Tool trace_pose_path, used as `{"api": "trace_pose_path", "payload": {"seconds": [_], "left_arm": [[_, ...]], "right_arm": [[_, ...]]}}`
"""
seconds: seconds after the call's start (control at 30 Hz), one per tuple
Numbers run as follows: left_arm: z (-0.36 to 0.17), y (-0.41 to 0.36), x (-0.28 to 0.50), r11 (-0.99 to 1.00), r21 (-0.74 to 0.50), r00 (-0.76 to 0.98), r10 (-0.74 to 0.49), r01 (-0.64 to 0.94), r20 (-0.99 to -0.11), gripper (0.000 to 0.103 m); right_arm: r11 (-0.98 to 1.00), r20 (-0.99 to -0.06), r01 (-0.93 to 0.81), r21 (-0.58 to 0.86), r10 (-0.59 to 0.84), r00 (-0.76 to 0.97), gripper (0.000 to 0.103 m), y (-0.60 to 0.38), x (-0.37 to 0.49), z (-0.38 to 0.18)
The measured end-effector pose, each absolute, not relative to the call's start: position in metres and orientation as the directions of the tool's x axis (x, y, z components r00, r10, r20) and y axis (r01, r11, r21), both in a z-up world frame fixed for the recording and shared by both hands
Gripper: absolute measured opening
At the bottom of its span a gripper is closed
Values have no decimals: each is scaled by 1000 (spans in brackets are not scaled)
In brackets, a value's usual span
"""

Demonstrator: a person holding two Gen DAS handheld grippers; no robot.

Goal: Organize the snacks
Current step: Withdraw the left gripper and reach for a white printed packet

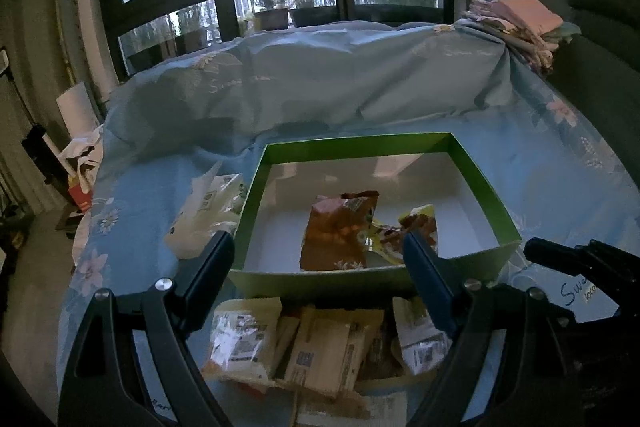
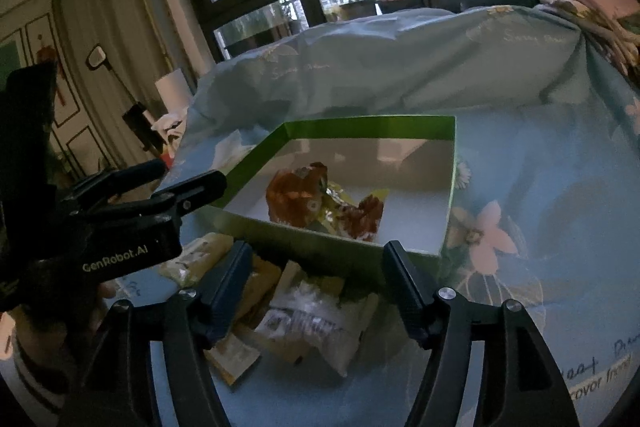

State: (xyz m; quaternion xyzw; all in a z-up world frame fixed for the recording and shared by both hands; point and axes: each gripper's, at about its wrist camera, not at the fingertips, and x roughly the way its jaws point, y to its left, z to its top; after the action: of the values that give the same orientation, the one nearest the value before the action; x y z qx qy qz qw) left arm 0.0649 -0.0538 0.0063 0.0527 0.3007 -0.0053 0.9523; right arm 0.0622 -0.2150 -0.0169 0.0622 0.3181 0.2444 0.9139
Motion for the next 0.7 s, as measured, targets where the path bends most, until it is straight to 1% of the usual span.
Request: {"api": "trace_pose_path", "payload": {"seconds": [0.13,0.17,0.2,0.23,0.27,0.57,0.7], "left_arm": [[5,-52,56,995,90,814,24,36,-581,87],[4,-53,55,996,88,811,24,35,-584,90],[3,-52,54,996,86,808,25,31,-588,98],[3,-52,52,996,84,809,27,28,-588,101],[3,-51,49,996,81,811,28,24,-585,102],[-4,-53,37,997,80,800,31,22,-600,102],[-6,-52,33,997,73,793,31,17,-609,103]], "right_arm": [[873,-555,-397,285,488,674,69,-221,55,-18],[872,-555,-397,287,489,673,69,-222,52,-19],[872,-555,-395,289,489,673,69,-223,50,-19],[873,-556,-393,290,488,673,69,-224,48,-20],[872,-556,-393,291,489,672,69,-225,46,-21],[871,-563,-384,307,491,664,70,-232,35,-26],[866,-564,-385,320,501,656,76,-233,32,-28]]}}
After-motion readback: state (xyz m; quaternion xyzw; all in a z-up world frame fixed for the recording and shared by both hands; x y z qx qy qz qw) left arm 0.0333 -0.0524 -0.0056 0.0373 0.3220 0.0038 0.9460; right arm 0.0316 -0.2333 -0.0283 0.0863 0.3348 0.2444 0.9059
